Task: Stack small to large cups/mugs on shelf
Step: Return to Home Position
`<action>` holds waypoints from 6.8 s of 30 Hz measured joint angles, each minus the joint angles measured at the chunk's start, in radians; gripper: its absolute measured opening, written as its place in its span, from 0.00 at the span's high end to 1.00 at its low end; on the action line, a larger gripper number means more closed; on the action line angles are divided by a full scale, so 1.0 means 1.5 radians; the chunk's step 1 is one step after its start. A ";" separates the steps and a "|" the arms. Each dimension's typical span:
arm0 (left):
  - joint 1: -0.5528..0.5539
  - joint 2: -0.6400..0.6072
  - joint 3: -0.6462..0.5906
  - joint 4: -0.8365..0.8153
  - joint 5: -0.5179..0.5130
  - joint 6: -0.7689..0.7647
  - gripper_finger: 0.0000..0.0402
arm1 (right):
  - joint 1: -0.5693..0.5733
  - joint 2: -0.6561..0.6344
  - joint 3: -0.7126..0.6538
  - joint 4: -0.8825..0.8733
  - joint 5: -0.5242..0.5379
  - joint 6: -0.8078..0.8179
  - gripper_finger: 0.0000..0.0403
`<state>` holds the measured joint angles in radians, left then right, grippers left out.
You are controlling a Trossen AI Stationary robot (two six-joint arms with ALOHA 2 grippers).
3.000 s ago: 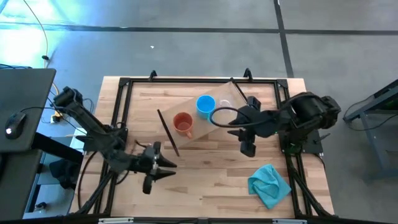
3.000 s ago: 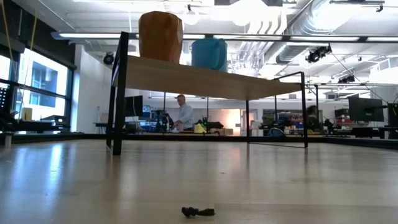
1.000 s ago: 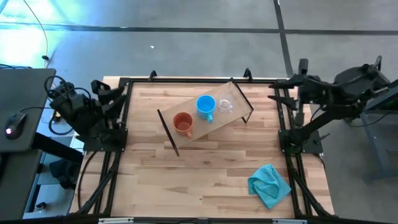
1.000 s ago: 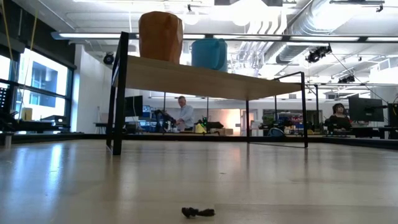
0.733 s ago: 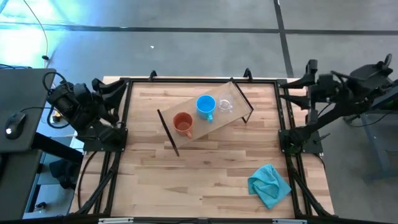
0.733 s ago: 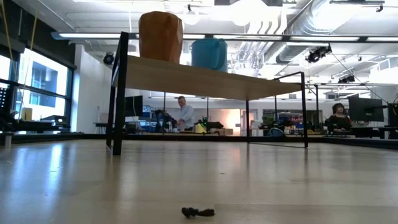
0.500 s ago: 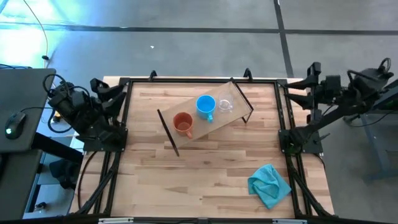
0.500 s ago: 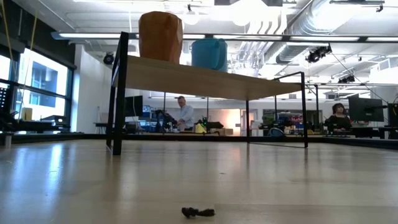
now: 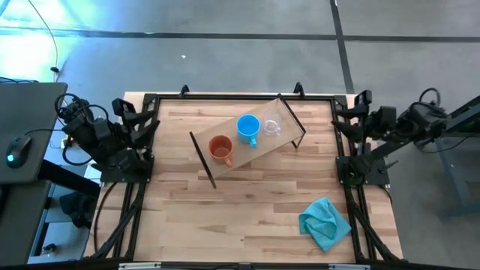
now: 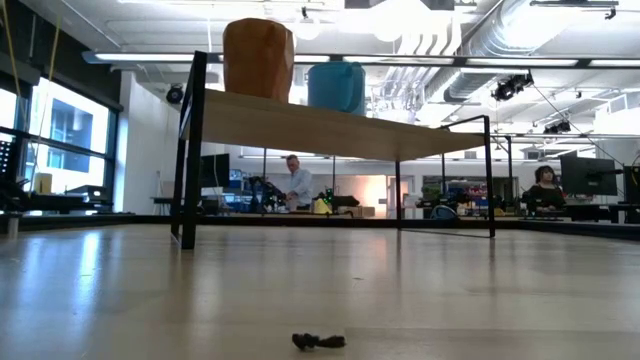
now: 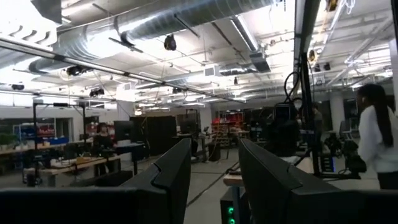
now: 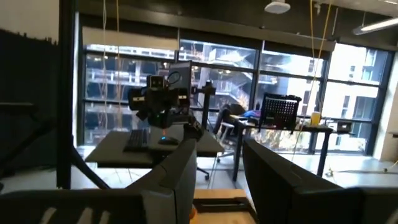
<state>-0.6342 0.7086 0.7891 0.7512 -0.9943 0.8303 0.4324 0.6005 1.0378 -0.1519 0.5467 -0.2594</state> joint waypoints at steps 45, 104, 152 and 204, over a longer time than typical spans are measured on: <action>0.000 -0.035 0.000 -0.345 0.163 -0.439 0.69 | 0.000 -0.192 -0.366 0.185 -0.328 0.261 0.69; 0.000 -0.035 0.000 -0.345 0.095 -0.448 0.69 | 0.000 -0.190 -0.647 0.623 -0.358 0.243 0.69; 0.000 -0.035 -0.017 -0.359 0.116 -0.505 0.69 | 0.000 -0.191 -0.685 0.567 -0.405 0.281 0.69; -0.001 -0.468 -0.521 -0.228 0.483 -0.570 0.69 | 0.000 -0.191 -0.686 0.626 -0.177 0.459 0.69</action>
<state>-0.6353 0.0063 0.0082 0.4086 -0.2694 -0.0241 0.4324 0.3134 0.0082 0.7864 0.2810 0.4288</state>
